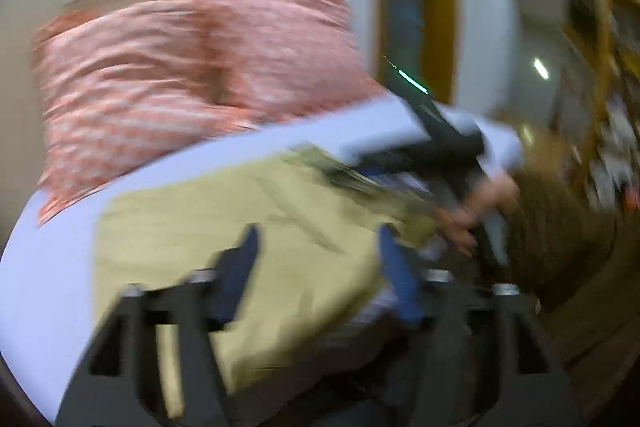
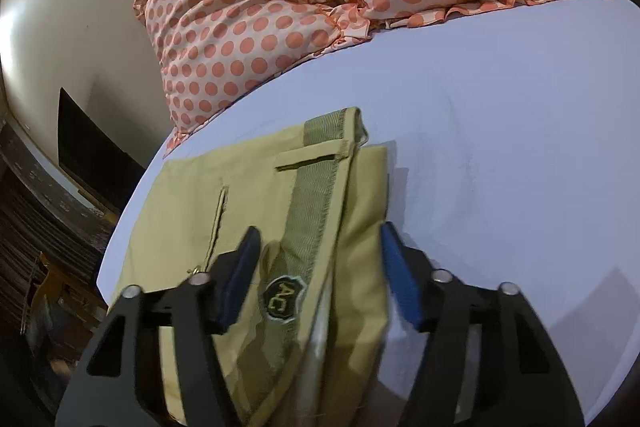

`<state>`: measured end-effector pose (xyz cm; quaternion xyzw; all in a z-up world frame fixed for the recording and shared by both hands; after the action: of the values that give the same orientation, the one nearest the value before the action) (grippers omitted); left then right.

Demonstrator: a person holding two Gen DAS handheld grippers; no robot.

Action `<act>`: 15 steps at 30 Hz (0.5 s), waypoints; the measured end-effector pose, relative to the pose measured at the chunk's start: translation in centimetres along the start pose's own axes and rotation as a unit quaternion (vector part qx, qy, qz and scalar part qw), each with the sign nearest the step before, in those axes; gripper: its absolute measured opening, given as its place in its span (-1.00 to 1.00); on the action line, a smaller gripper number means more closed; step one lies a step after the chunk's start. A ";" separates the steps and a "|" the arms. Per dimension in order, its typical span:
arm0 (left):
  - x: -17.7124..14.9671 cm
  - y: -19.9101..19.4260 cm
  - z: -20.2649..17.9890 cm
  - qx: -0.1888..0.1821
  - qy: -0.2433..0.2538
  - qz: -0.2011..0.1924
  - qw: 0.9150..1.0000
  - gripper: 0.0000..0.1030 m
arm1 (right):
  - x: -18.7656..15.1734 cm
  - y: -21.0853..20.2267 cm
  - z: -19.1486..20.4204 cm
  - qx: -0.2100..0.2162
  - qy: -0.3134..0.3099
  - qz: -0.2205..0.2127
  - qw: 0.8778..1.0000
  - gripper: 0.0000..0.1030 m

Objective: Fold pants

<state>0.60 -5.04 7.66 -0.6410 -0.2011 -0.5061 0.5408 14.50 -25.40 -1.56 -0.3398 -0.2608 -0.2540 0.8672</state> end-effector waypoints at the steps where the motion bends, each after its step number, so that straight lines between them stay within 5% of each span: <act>1: 0.4 0.6 3.9 0.028 -0.045 0.016 0.998 0.34 | 0.1 0.0 -0.3 0.007 0.001 0.001 1.000 -0.05; 5: -1.4 5.6 14.0 0.079 -0.155 0.129 0.976 0.33 | 0.4 -0.1 -1.5 0.046 0.030 0.008 0.998 -0.21; 7: -2.8 8.1 16.9 0.068 -0.199 0.175 0.962 0.32 | 0.7 0.1 -1.6 0.047 0.031 0.005 0.998 -0.20; 10: -3.7 10.8 17.5 0.009 -0.226 0.218 0.949 0.31 | 0.7 0.4 -1.3 0.049 0.016 0.012 0.999 -0.21; 13: -3.8 12.2 17.0 -0.004 -0.221 0.230 0.948 0.29 | 0.6 0.4 -2.0 0.096 0.049 0.024 0.994 -0.58; 14: -3.7 12.1 17.0 -0.008 -0.228 0.230 0.946 0.14 | 0.6 0.4 -2.2 0.110 0.060 0.025 0.992 -0.66; 15: -3.5 12.6 17.3 -0.020 -0.238 0.232 0.943 -0.37 | 0.6 0.3 -2.4 0.125 0.074 0.025 0.989 -0.69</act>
<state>16.79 7.28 0.11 -0.7822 -0.1591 -0.2033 0.5670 15.81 -27.06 -2.86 -0.2154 -0.2174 -0.2224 0.9257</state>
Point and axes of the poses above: each gripper's, at about its wrist camera, not at the fingertips, and y roughly the way its jaws point, z to its left, x to its top, the point moved 4 cm from there along y, roughly the way its jaws point, and after that the axes turned 12 degrees about x, right-handed, at the moved point
